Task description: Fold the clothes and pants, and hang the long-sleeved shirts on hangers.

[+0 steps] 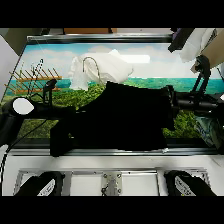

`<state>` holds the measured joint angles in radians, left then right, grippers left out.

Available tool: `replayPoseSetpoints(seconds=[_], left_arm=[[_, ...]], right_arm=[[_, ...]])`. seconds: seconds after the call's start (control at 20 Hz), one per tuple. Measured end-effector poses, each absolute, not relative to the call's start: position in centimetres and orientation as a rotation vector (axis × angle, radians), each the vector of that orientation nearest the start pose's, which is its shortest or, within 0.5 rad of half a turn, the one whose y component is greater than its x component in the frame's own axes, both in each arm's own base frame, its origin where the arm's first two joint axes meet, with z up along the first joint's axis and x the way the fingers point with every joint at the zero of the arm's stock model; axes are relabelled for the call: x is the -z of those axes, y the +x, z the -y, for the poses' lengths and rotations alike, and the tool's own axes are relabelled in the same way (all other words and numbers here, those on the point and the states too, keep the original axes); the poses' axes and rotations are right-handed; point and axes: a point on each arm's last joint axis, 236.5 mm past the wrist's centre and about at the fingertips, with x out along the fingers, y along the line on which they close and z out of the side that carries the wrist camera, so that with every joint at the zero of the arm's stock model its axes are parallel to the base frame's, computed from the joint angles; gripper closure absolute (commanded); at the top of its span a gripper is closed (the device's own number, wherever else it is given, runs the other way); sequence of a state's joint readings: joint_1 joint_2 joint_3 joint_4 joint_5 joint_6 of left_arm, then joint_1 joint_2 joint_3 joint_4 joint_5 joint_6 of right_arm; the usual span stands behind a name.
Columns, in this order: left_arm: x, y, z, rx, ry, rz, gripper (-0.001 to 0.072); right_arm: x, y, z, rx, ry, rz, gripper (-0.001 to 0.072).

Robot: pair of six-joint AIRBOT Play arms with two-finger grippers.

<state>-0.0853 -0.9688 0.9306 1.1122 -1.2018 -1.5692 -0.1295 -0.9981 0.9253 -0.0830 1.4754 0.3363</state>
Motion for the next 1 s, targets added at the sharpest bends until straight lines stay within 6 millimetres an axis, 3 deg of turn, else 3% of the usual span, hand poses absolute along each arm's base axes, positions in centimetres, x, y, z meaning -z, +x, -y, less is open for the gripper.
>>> replayPoseSetpoints(seconds=[0.35,0.6,0.75,1.0], left_arm=[[-7.0,30.5,9.2,0.276,-0.225,-1.228,0.0693],[-8.1,30.9,8.7,0.267,-0.182,-1.207,0.0693],[-11.1,31.5,10.1,0.311,-0.138,-1.144,0.0693],[-17.8,31.5,13.6,0.410,-0.040,-1.011,0.0693]], right_arm=[[-20.3,28.8,-18.2,-1.292,0.247,-0.368,0.0692],[-20.1,28.5,-17.0,-1.291,0.258,-0.361,0.0692],[-19.1,28.1,-17.0,-1.303,0.299,-0.343,0.0692],[-16.8,27.5,-17.5,-1.291,0.422,-0.262,0.0692]])
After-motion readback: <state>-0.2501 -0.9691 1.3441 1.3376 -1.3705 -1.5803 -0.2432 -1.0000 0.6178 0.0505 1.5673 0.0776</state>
